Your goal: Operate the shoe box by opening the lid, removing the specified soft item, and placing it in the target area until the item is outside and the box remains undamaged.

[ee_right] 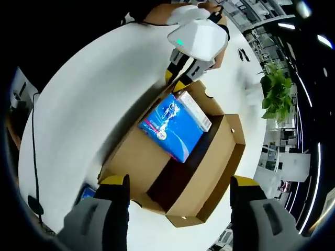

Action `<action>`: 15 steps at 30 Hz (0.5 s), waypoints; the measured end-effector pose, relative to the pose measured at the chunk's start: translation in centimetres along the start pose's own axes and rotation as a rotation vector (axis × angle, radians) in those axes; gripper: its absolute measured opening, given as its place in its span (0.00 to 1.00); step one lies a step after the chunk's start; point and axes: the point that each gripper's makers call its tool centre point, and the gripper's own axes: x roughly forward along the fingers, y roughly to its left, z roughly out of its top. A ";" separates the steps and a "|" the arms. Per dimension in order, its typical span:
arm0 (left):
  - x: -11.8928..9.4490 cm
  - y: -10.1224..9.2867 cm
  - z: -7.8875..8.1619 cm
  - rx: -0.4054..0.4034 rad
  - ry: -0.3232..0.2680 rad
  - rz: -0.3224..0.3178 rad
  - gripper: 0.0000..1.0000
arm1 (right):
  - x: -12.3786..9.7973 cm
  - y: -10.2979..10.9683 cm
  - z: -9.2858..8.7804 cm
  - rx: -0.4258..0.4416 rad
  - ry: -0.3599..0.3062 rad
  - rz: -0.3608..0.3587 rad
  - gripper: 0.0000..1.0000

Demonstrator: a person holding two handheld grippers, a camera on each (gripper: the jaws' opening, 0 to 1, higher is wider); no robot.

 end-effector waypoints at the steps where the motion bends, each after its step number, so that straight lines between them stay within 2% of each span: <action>1: 0.0 0.0 0.0 0.000 0.000 -0.001 0.12 | 0.1 -0.1 0.1 -0.006 -0.003 -0.003 0.81; 10: -0.1 0.0 0.2 -0.001 -0.014 -0.004 0.12 | 2.0 -1.4 1.8 -0.077 -0.029 0.005 0.80; 15: -0.1 0.0 0.1 0.001 -0.017 -0.005 0.12 | 3.4 -1.8 2.9 -0.169 -0.020 0.013 0.81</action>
